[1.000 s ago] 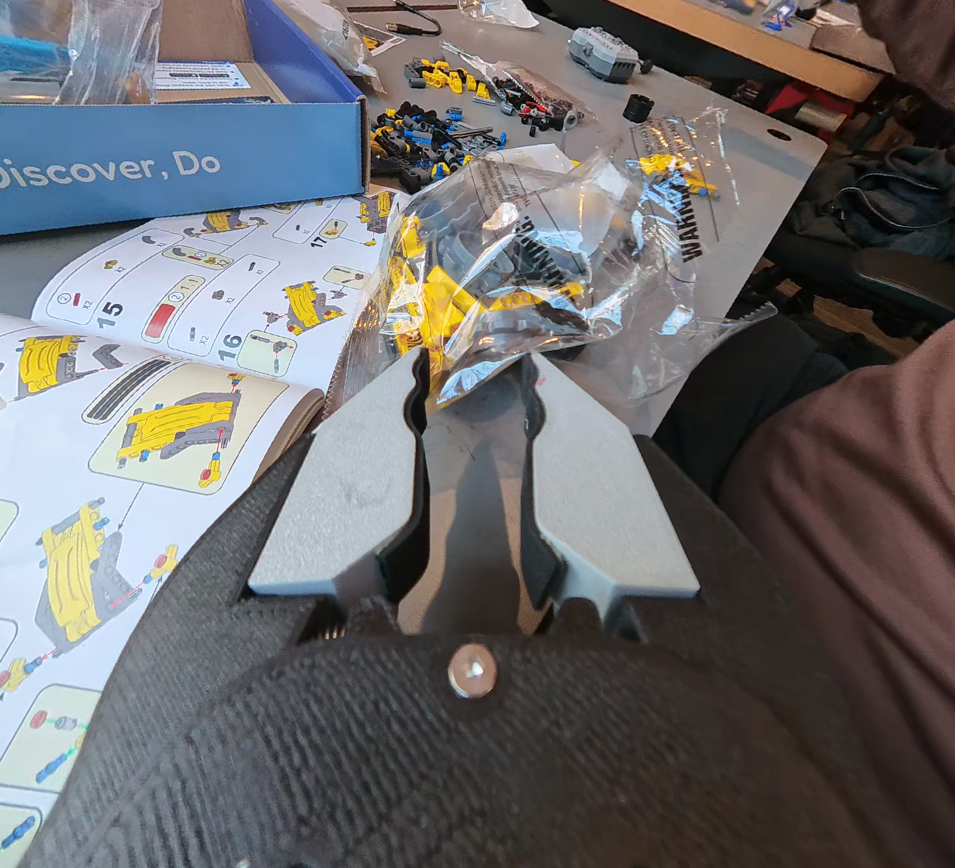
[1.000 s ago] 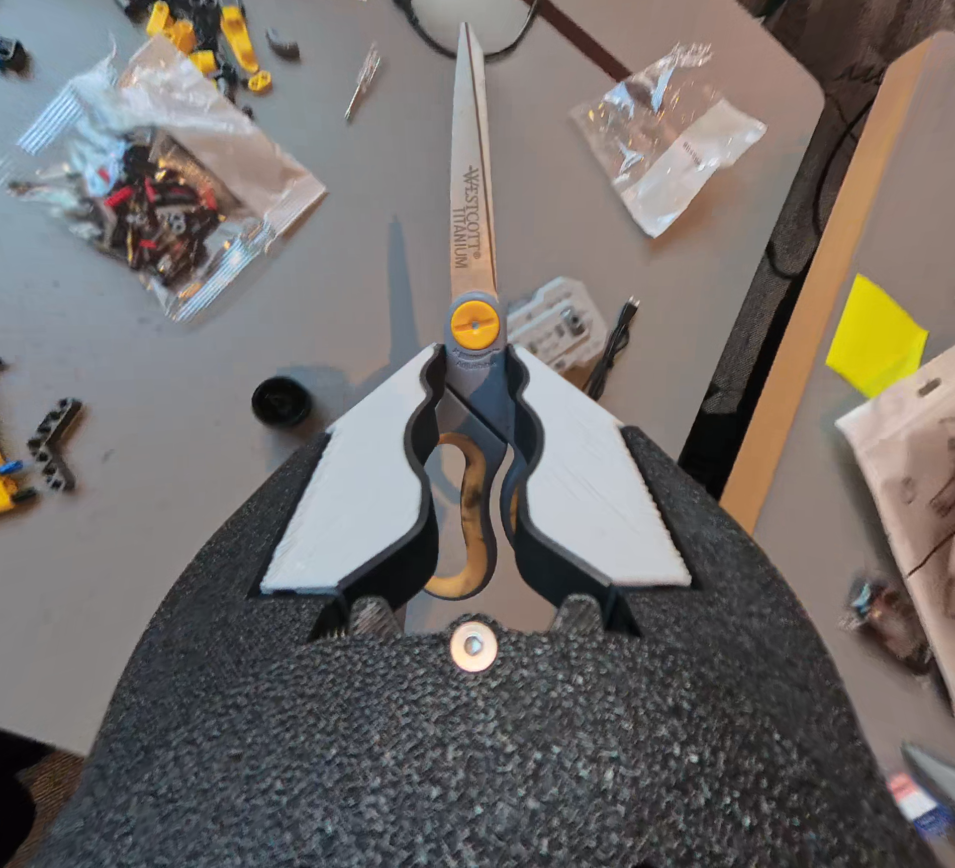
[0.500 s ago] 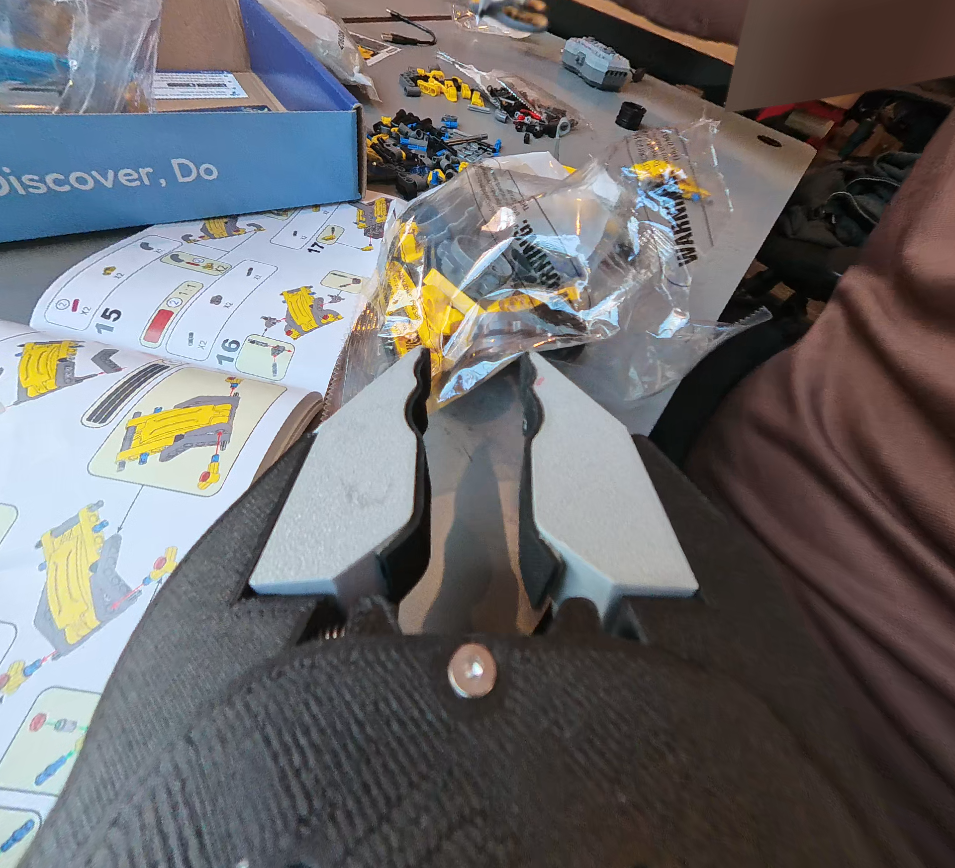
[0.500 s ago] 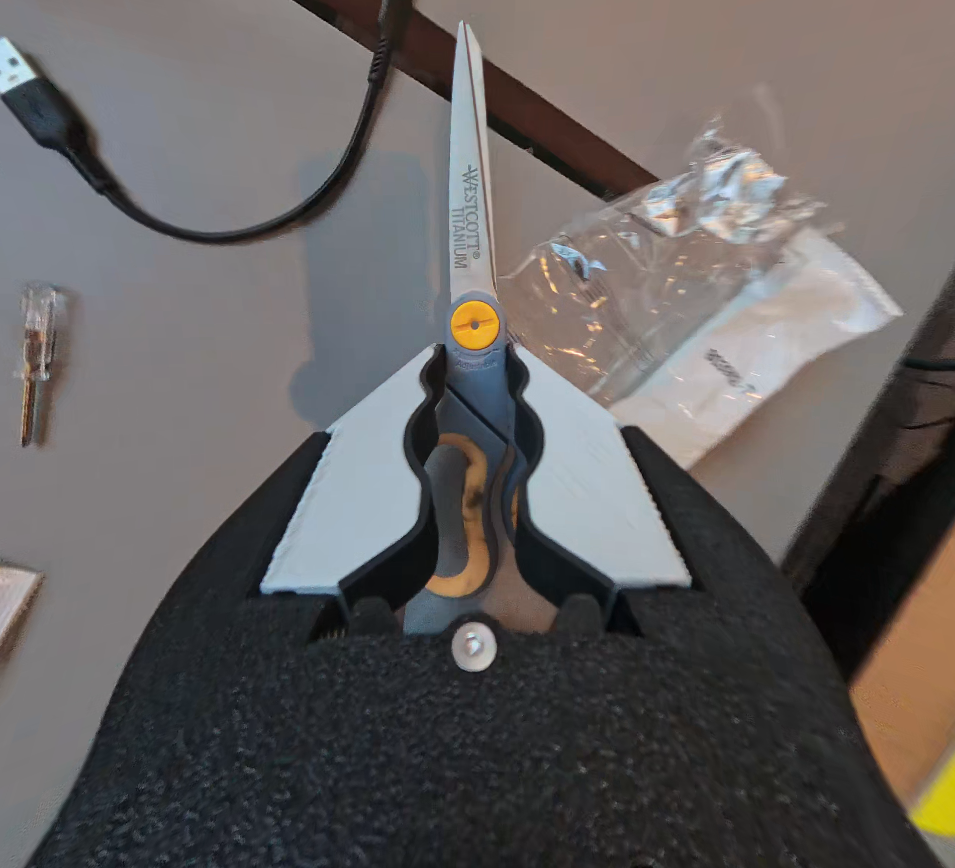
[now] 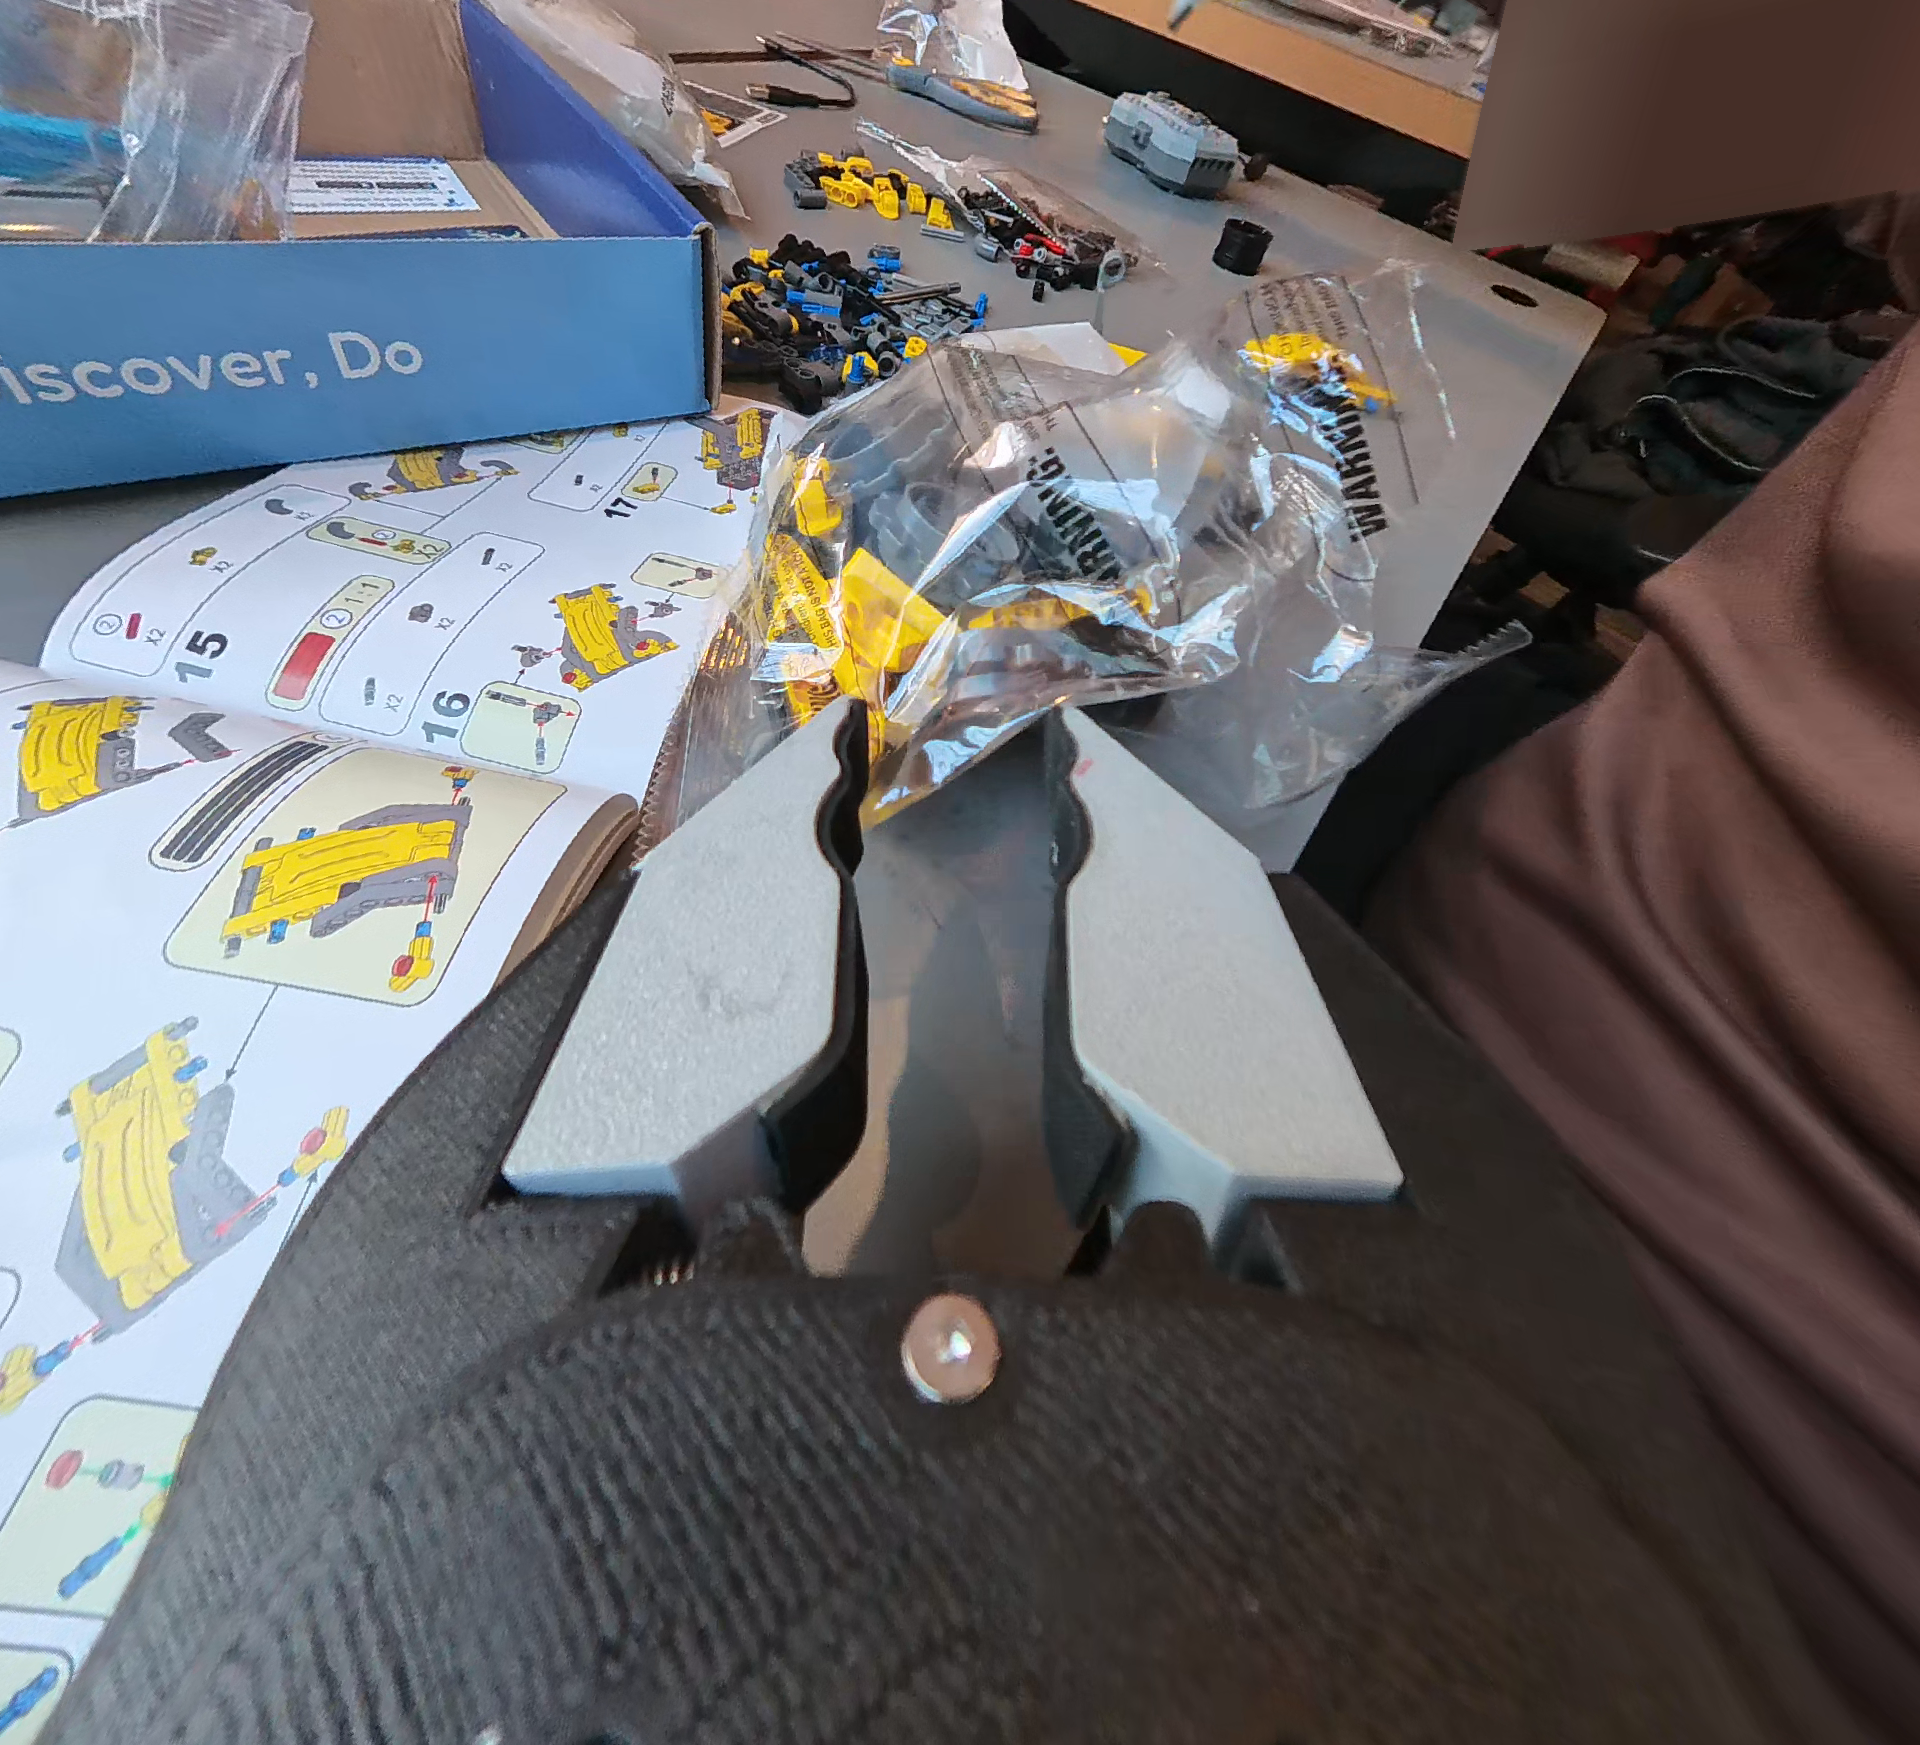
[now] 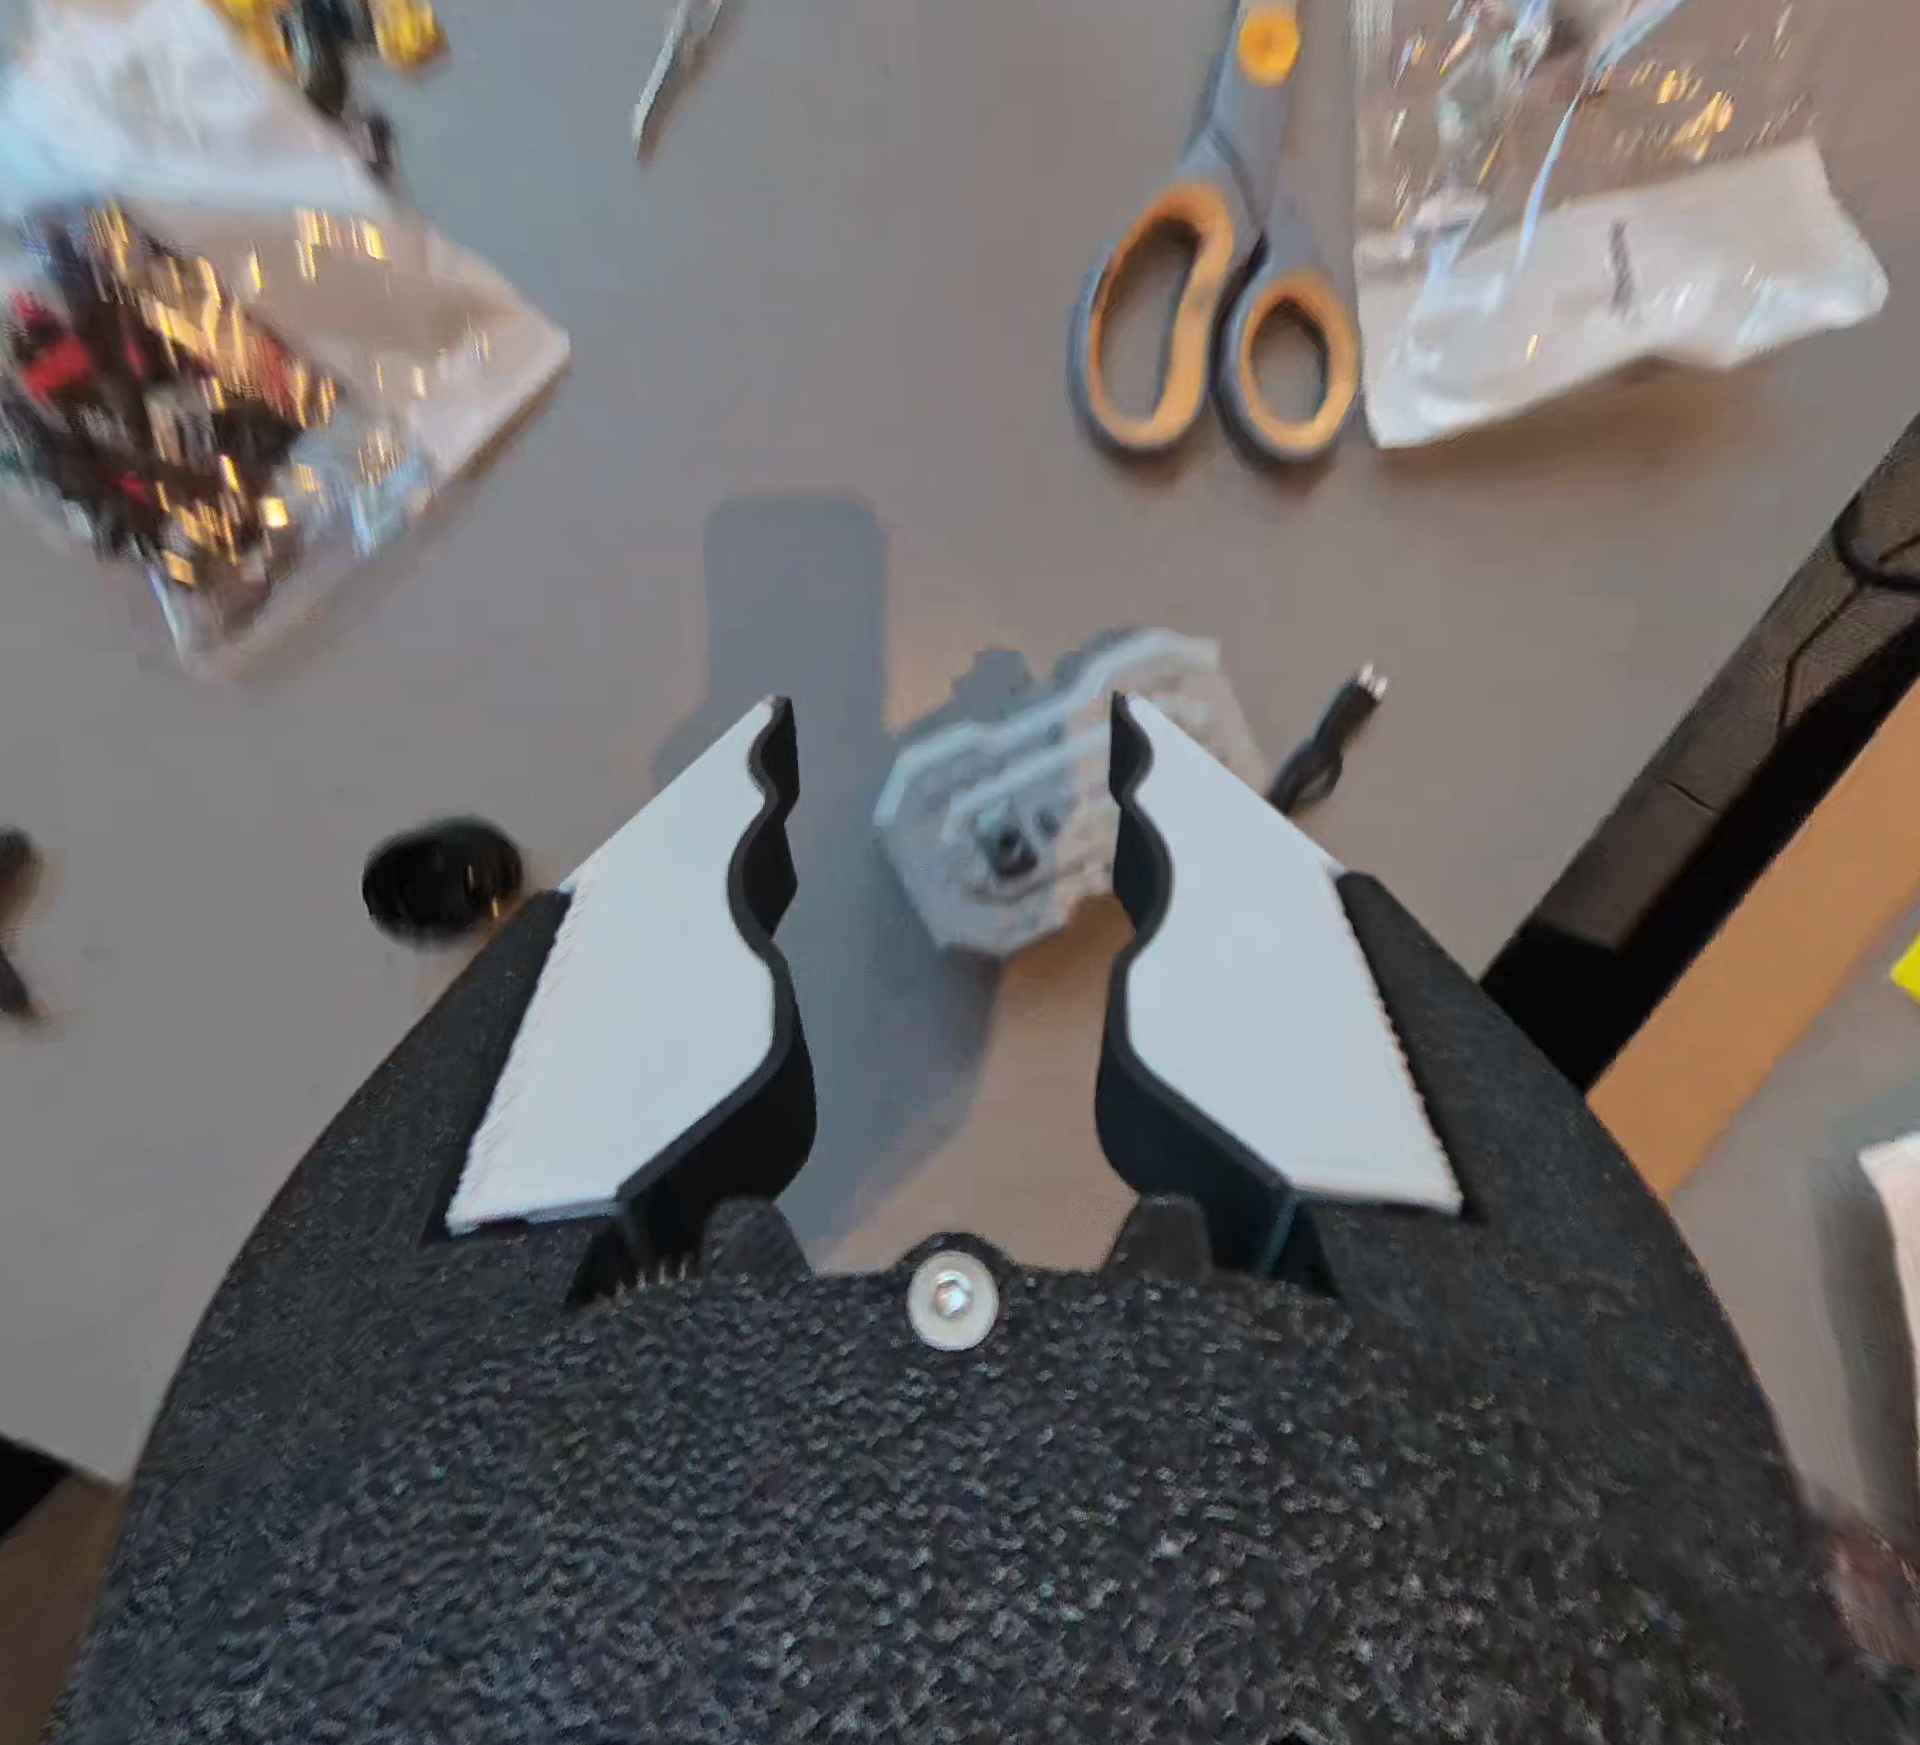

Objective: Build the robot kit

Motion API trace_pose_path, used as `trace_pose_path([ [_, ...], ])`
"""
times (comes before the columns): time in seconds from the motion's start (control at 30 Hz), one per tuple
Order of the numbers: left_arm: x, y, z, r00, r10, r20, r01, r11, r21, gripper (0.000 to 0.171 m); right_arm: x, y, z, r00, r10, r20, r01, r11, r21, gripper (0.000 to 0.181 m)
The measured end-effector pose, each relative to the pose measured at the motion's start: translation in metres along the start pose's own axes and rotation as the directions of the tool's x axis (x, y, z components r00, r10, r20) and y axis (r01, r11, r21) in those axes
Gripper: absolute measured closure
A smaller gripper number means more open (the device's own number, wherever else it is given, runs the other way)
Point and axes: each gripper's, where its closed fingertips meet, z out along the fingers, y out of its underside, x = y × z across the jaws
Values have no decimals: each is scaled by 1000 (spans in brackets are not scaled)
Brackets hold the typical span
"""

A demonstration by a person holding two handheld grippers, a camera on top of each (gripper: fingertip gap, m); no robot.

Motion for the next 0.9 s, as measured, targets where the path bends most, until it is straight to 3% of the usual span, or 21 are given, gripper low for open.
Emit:
trace_pose_path([
  [0.1,1,-2,-2,1000,12,-3,-12,1000,17,142,-13,54,-2,995,-85,-61,79,992,-97,114],
  [0.2,2,-2,-2,1000,19,-4,-19,1000,19,142,-3,79,14,969,-168,-179,138,976,-170,115],
  [0.3,3,-1,-2,1000,25,-3,-25,1000,17,142,10,76,32,943,-220,-251,180,968,-173,136],
  [0.5,2,-1,-2,1000,28,4,-28,999,15,142,23,47,43,936,-81,-343,69,996,-49,137],
  [0.67,3,-1,-2,998,59,25,-59,998,24,143,-14,36,13,918,20,-397,59,981,185,137],
  [0.73,3,-1,-3,998,59,23,-60,998,25,144,-42,39,5,935,48,-353,46,966,254,140],
  [0.9,4,-1,-2,998,59,17,-59,998,24,144,-99,54,-6,942,9,-335,85,960,266,141],
])
